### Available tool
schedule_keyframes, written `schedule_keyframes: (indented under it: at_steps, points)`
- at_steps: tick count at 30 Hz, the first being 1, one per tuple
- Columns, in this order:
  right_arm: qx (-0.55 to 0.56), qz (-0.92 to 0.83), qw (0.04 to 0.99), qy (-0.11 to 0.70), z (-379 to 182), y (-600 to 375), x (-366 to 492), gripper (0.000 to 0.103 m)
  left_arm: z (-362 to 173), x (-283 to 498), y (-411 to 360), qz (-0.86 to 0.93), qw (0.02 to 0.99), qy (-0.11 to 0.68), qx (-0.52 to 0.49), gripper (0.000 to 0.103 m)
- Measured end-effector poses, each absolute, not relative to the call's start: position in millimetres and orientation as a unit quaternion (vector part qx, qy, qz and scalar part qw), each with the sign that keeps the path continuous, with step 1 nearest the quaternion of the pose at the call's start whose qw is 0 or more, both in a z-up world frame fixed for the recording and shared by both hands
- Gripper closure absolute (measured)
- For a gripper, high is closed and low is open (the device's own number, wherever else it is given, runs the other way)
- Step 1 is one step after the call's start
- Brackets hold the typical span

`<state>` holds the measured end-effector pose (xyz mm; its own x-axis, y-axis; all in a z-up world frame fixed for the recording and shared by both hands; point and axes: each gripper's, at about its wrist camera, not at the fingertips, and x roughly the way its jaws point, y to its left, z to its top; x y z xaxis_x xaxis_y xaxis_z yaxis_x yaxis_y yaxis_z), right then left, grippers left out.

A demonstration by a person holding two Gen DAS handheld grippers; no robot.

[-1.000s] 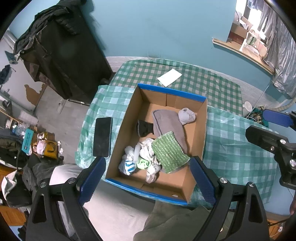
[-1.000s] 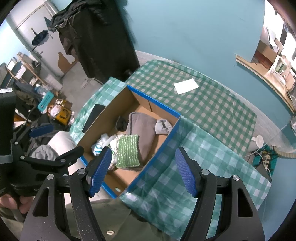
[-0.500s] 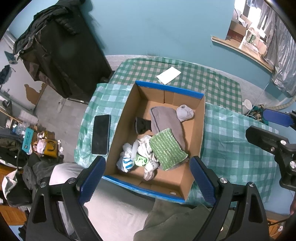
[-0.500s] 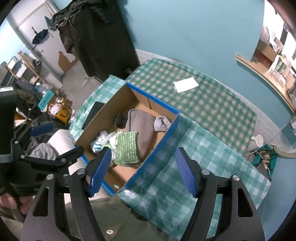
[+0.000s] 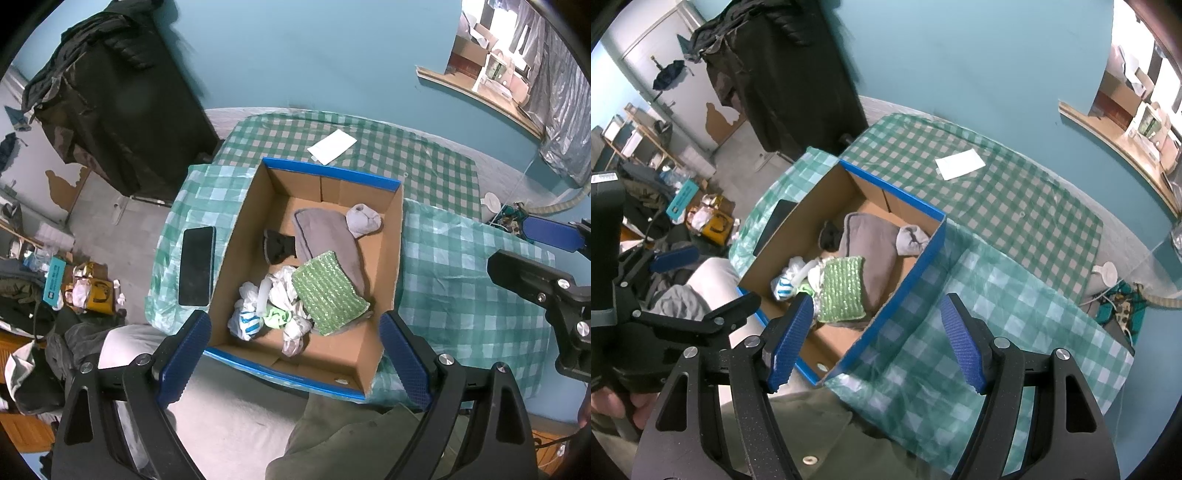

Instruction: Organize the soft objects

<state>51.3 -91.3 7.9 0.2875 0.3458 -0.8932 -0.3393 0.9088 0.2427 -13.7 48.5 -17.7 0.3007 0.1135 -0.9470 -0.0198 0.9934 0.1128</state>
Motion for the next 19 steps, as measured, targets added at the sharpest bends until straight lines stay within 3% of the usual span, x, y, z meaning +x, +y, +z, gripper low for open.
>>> schedule_keyframes:
  at_steps: [19]
  points:
    - [0.003,0.215,0.802,0.557,8.8,-93.3,51.5,0.030,-19.5,-13.9,44.8,0.040,0.805,0.590,0.040,0.010]
